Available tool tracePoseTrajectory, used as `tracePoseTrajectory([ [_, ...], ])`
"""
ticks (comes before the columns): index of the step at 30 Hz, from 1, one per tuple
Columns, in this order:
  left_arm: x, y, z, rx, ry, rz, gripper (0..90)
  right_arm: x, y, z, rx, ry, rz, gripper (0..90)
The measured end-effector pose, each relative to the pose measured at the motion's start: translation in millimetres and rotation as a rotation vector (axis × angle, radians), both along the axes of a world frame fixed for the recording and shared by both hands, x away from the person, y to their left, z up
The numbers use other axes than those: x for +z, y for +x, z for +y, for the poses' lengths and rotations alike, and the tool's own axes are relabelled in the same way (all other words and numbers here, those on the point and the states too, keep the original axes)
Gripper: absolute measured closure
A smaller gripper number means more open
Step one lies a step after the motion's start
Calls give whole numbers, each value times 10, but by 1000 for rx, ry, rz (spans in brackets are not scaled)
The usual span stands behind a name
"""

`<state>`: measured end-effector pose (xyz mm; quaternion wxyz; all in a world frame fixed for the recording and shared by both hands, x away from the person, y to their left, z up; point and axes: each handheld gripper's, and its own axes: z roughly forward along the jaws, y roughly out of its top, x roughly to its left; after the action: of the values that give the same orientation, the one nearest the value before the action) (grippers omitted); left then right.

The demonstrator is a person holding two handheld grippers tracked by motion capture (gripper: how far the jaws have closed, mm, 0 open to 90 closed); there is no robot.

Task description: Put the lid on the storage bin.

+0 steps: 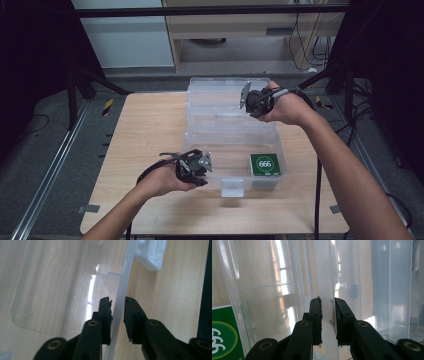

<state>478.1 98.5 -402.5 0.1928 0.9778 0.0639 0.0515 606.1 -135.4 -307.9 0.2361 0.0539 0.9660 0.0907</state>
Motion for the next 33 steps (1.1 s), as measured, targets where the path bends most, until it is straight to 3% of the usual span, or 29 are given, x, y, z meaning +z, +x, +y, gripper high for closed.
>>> tracePoseTrajectory([
  [3,1,4,7,14,-5,9,800,2,-1,0,6,-1,0,778],
  [15,-9,-32,3,39,-14,-24,802,39,-69,29,59,-19,-1,838],
  [27,-20,-64,-20,70,-10,-55,793,120,-338,40,86,-15,-23,849],
  [33,-11,-33,-46,80,-16,-59,792,102,-277,41,63,-22,-31,842],
])
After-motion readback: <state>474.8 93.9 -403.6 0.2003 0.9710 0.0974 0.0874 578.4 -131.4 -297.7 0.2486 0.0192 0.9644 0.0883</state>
